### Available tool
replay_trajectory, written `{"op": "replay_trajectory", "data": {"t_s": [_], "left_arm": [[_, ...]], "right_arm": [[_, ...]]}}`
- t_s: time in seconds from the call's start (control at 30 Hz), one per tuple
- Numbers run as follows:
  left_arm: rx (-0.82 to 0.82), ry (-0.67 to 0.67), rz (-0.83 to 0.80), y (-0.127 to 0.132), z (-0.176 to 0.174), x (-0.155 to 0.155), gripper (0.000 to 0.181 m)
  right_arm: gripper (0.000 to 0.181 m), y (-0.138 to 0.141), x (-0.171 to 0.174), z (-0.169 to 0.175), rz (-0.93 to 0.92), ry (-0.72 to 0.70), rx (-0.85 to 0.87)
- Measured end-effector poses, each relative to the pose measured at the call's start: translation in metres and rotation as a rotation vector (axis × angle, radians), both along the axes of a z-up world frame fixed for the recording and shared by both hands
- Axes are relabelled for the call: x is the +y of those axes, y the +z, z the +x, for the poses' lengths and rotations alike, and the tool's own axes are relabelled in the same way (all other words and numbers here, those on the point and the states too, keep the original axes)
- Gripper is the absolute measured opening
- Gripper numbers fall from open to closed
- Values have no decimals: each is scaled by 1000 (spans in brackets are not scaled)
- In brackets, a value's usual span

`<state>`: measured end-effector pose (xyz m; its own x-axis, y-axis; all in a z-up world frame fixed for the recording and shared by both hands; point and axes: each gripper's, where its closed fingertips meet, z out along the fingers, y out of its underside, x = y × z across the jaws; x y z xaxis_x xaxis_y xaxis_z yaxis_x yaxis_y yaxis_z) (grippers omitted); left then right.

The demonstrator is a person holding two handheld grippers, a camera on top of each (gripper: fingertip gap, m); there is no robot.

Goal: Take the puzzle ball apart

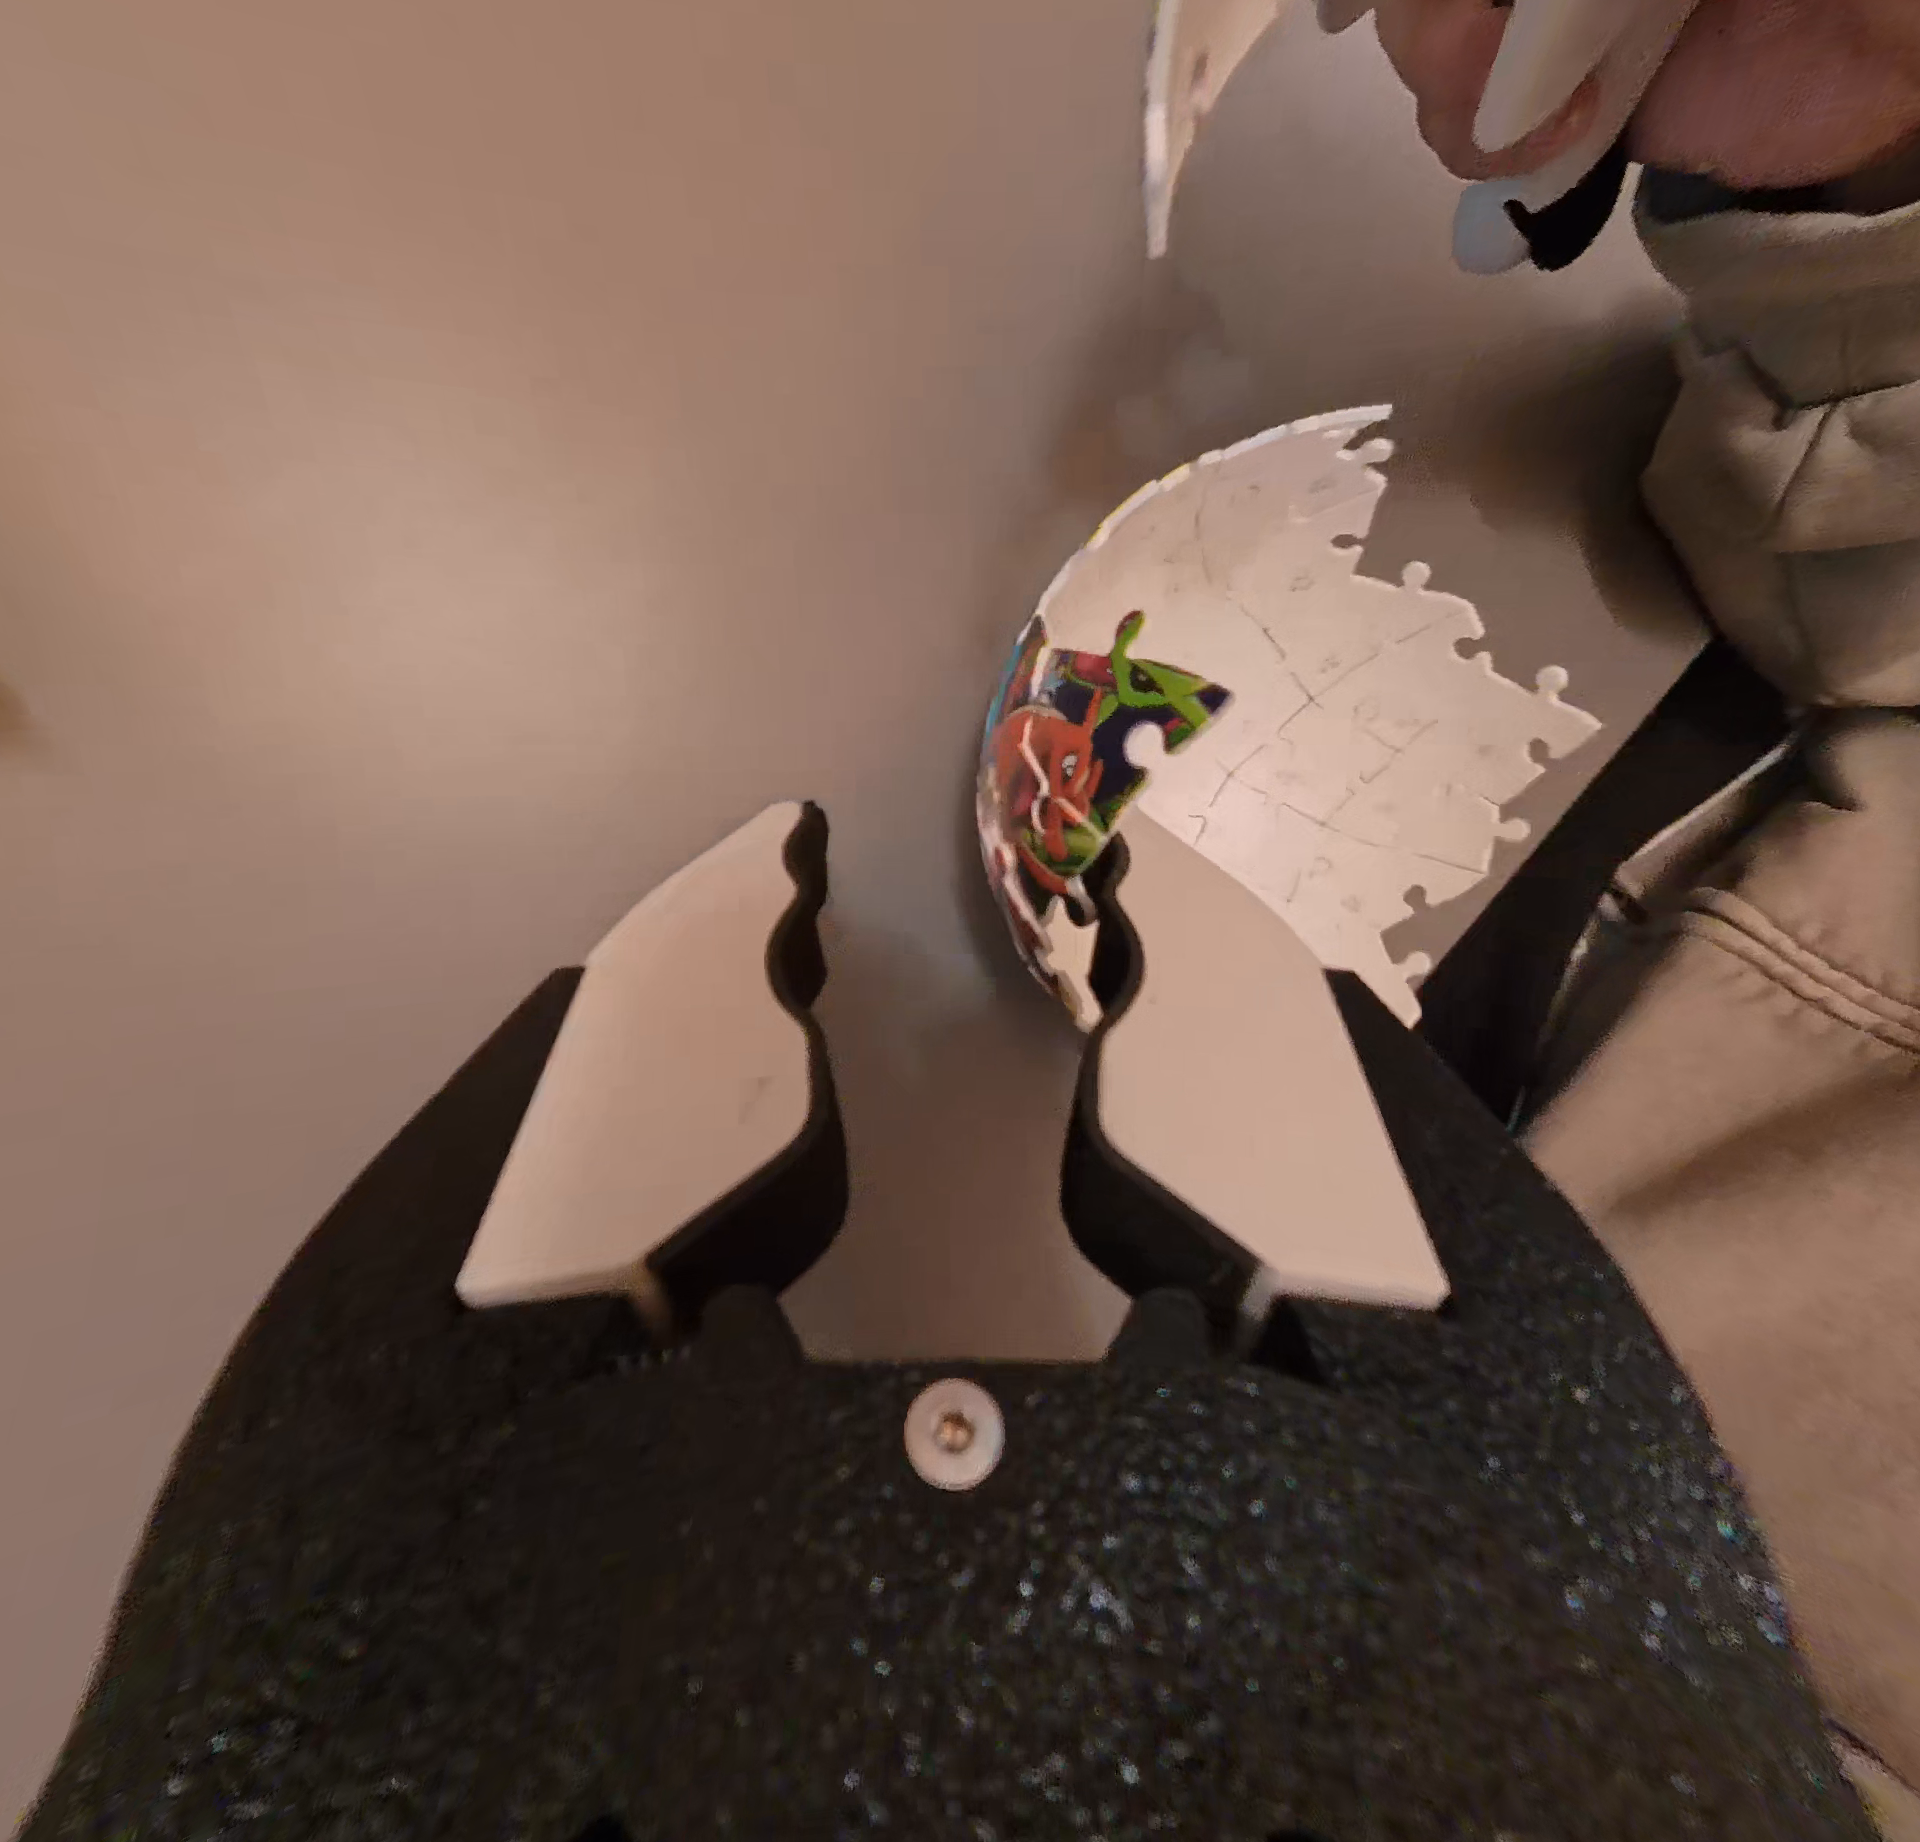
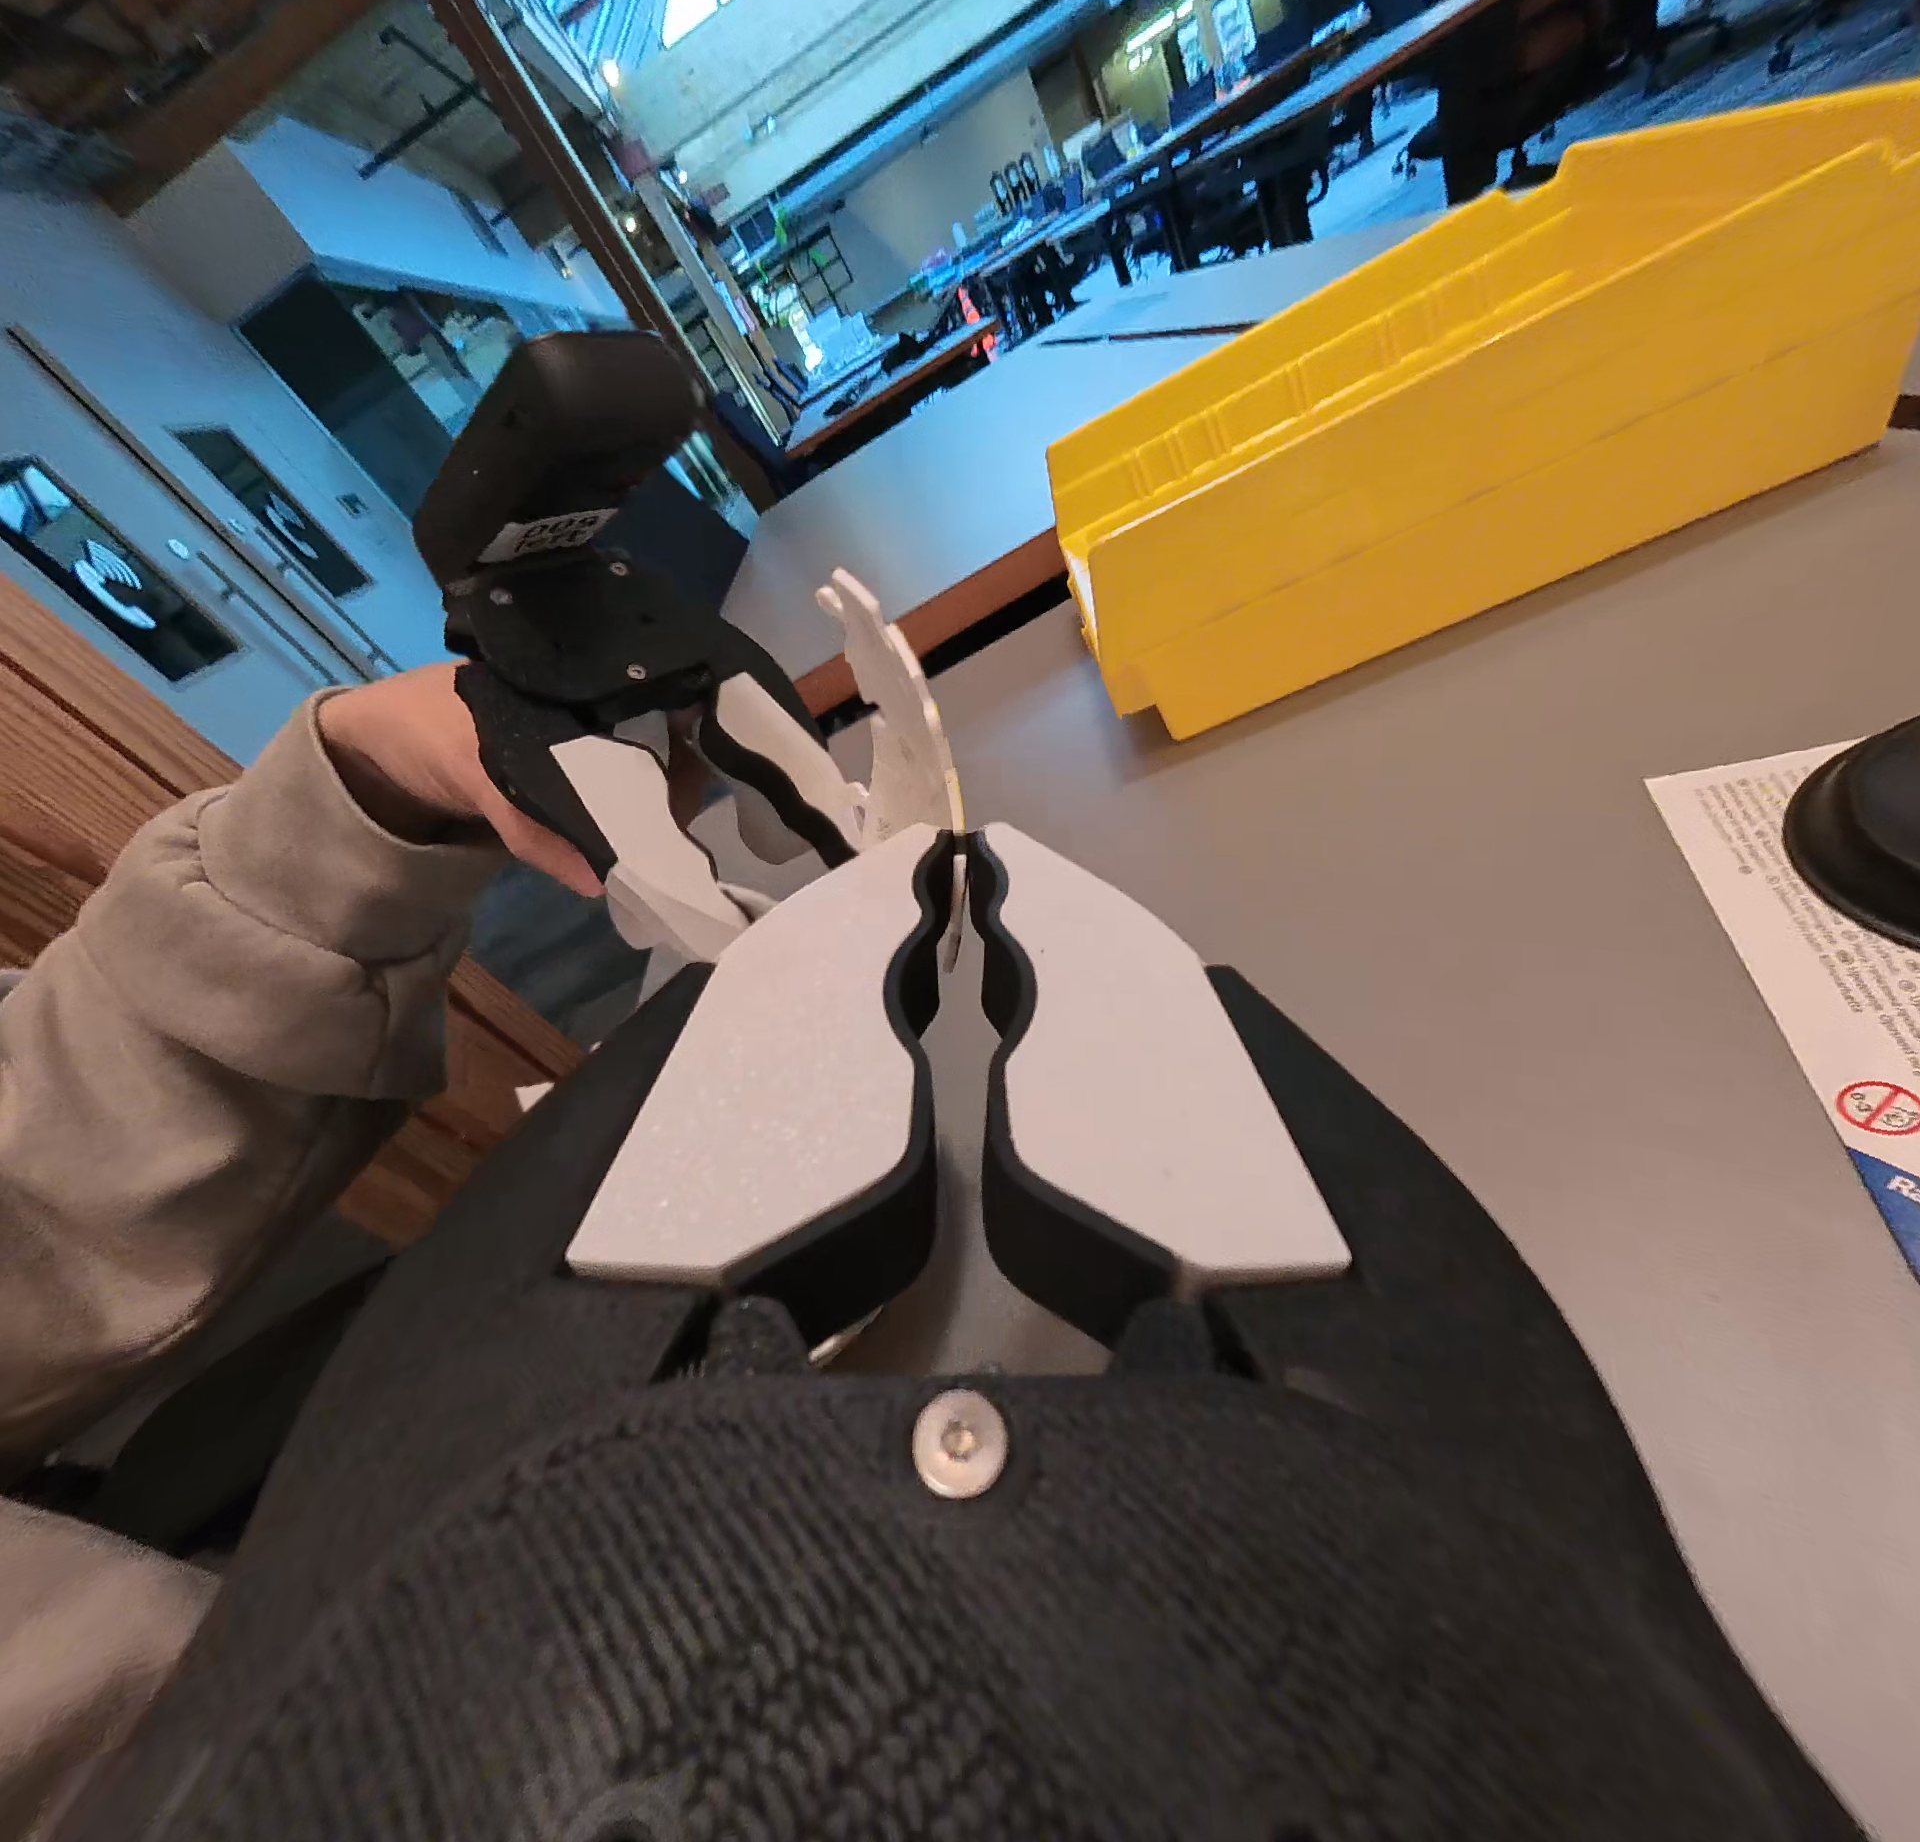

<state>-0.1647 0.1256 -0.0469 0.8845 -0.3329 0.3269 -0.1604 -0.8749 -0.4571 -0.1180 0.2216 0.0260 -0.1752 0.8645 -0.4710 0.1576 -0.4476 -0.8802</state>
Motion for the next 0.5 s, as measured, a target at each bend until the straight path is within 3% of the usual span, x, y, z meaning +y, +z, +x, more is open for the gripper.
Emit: {"op": "replay_trajectory", "data": {"t_s": [0.03,0.2,0.27,0.5], "left_arm": [[25,13,22,5,-4,1,48],[11,38,101,21,-5,7,48],[-1,51,86,13,-7,8,50],[44,82,94,-3,-23,12,30]], "right_arm": [[3,2,1,2,-5,-13,9],[3,1,2,3,2,-40,11],[3,-1,0,2,2,-41,3],[3,1,-2,0,40,-43,-8]]}}
